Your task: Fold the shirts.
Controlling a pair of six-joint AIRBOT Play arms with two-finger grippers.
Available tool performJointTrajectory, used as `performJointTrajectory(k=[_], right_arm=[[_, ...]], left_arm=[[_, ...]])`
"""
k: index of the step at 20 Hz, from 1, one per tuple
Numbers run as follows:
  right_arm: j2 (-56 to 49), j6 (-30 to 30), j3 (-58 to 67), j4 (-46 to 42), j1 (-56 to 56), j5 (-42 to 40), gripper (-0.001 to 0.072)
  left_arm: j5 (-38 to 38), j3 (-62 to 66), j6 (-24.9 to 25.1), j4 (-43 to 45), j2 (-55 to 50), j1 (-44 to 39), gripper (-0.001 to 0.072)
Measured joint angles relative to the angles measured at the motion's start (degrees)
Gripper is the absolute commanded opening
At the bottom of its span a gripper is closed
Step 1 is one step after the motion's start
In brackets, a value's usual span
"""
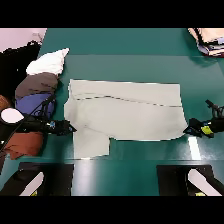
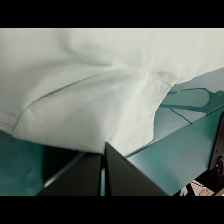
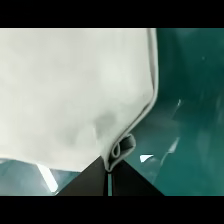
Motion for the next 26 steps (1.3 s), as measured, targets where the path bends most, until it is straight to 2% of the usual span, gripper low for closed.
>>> performJointTrajectory(k=[6, 8, 11, 14, 21, 22, 23, 24, 26], right_arm=[[12.79, 0.83, 4.33, -4.66, 0.22, 9.03, 0.0019], [14.25, 0.92, 6.95, -4.79, -0.04, 10.16, 0.0019], [11.50, 1.05, 11.89, -5.03, 0.52, 10.69, 0.0020], [4.15, 1.11, 16.72, -4.96, 3.82, 8.61, 0.0020], [-18.78, 2.91, 30.18, -3.96, 11.02, 2.40, 0.0039], [-21.81, 3.08, 32.35, -2.82, 11.45, 1.81, 0.0189], [-24.44, 3.17, 34.32, -1.46, 11.69, 1.36, 0.0342], [-26.97, 3.17, 36.41, 0.42, 11.78, 0.85, 0.0390], [-31.15, 3.21, 40.19, 3.61, 11.61, 0.68, 0.0389]], left_arm=[[-12.09, 2.64, -6.16, 1.70, 11.69, 0.00, 0.0022], [-11.82, 4.59, -6.99, 1.99, 13.29, 0.00, 0.0022], [-5.38, 7.10, -7.21, 3.93, 12.44, 0.00, 0.0023], [1.55, 9.25, -5.97, 5.55, 5.99, 0.00, 0.0023], [12.94, 20.22, -0.72, 6.16, -20.68, 0.00, 0.0025], [14.01, 22.47, -0.44, 6.19, -24.11, 0.00, 0.0101], [14.97, 24.59, -0.33, 6.19, -26.80, 0.00, 0.0444], [15.63, 26.77, -0.37, 6.21, -29.16, 0.02, 0.0647], [16.04, 30.67, -0.98, 6.19, -32.00, 0.04, 0.0651]])
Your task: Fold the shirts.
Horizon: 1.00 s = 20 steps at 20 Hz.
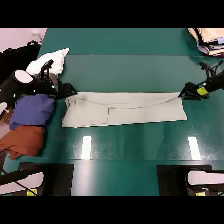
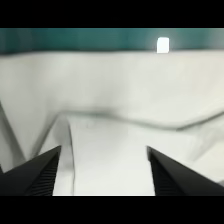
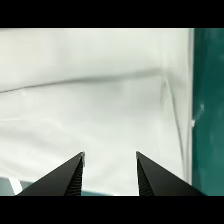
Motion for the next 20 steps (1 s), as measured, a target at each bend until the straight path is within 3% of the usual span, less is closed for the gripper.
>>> performJointTrajectory(k=[1, 3, 4, 5, 7, 11, 12, 15, 20], right_arm=[[-1.44, -0.09, 1.49, 1.22, -0.42, 0.46, 0.0388], [-3.41, -1.36, 3.39, 2.47, -1.84, 1.86, 0.0387], [-4.02, -1.97, 4.00, 3.04, -2.99, 2.67, 0.0387], [-4.39, -2.60, 4.37, 3.28, -4.24, 3.43, 0.0394], [-4.96, -3.67, 4.13, 3.87, -6.97, 4.76, 0.0582], [-5.40, -6.12, -1.36, 4.44, -11.89, 4.79, 0.0558], [-5.46, -6.82, -3.15, 4.72, -12.59, 4.07, 0.0498], [-5.53, -10.08, -8.52, 7.10, -13.84, 1.40, 0.0444], [-6.69, -13.84, -11.56, 13.77, -13.70, -0.28, 0.0421]], left_arm=[[-0.22, 1.81, -0.22, -0.02, -0.83, -0.04, 0.0602], [-2.62, 5.27, -0.61, -0.04, -1.92, -0.04, 0.0121], [-4.15, 6.62, -0.63, -0.13, -2.27, -0.04, 0.0024], [-5.79, 7.61, -0.52, -0.50, -2.51, -0.04, 0.0024], [-7.96, 8.66, 0.02, -1.44, -2.82, -0.26, 0.0024], [-9.11, 9.57, 0.70, -2.54, -3.10, -4.13, 0.0024], [-8.74, 9.66, 0.76, -2.64, -3.13, -5.66, 0.0024], [-5.73, 9.81, 0.66, -2.97, -3.50, -10.86, 0.0024], [-3.08, 9.97, -0.90, -3.28, -7.54, -19.21, 0.0024]])
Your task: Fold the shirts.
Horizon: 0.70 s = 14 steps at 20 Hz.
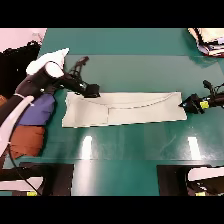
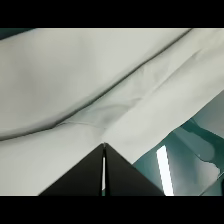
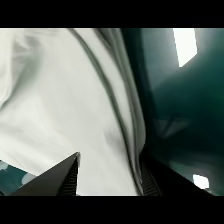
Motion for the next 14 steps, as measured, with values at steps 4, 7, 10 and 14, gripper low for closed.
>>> performJointTrajectory(k=[4, 7, 10, 14], right_arm=[[-2.08, -1.25, 1.86, 0.55, 2.99, 0.87, 0.0020], [-2.38, -2.12, 5.49, 1.66, 5.40, 3.65, 0.0020], [0.15, -1.66, 11.17, 3.10, 8.68, 7.34, 0.0019], [6.23, 0.57, 18.88, 9.70, 14.84, 9.62, 0.0019]], left_arm=[[3.43, 0.20, -1.07, -2.93, -4.87, -4.26, 0.0024], [4.74, 0.92, -1.31, -5.55, -8.07, -6.16, 0.0023], [5.86, 2.14, -1.46, -6.97, -10.54, -8.13, 0.0023], [7.82, 5.51, -1.51, -7.91, -14.14, -10.16, 0.0023]])
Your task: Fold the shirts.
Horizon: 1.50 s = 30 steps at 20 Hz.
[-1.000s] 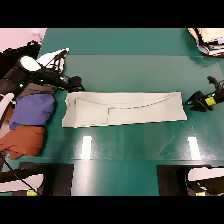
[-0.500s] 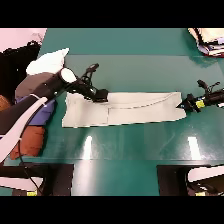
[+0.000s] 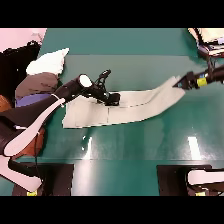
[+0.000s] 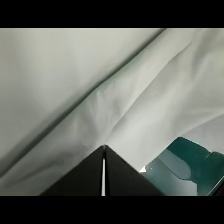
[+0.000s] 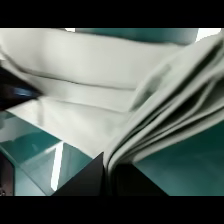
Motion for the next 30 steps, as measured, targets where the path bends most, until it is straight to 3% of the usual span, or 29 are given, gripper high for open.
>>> performJointTrajectory(k=[5, 12, 21, 23, 24, 26, 30], right_arm=[[4.59, 2.99, 7.91, 7.39, 10.95, 0.26, 0.0020], [5.70, 3.91, 12.22, 9.53, 23.98, -4.26, 0.0019], [-0.50, -0.31, 13.03, 9.92, 40.89, -15.82, 0.0032], [-5.05, -2.25, 14.95, 9.90, 45.86, -19.41, 0.0372], [-7.80, -3.41, 16.63, 9.88, 48.11, -20.90, 0.0399], [-12.90, -4.74, 20.55, 9.64, 51.12, -21.55, 0.0374], [-18.69, -5.29, 26.49, 9.46, 51.08, -13.86, 0.0357]], left_arm=[[0.76, 3.37, -0.13, -1.14, -4.07, -1.62, 0.0023], [-1.95, 5.49, -0.11, -0.07, -5.62, -0.83, 0.0023], [-8.52, 7.32, -0.07, 8.02, 10.95, 17.73, 0.0024], [-9.38, 7.34, -0.02, 9.46, 15.34, 22.45, 0.0024], [-9.75, 7.37, -0.02, 9.88, 17.38, 24.52, 0.0024], [-10.99, 7.41, 0.00, 10.69, 20.41, 28.06, 0.0024], [-15.21, 7.41, 0.00, 12.02, 23.41, 32.17, 0.0024]])
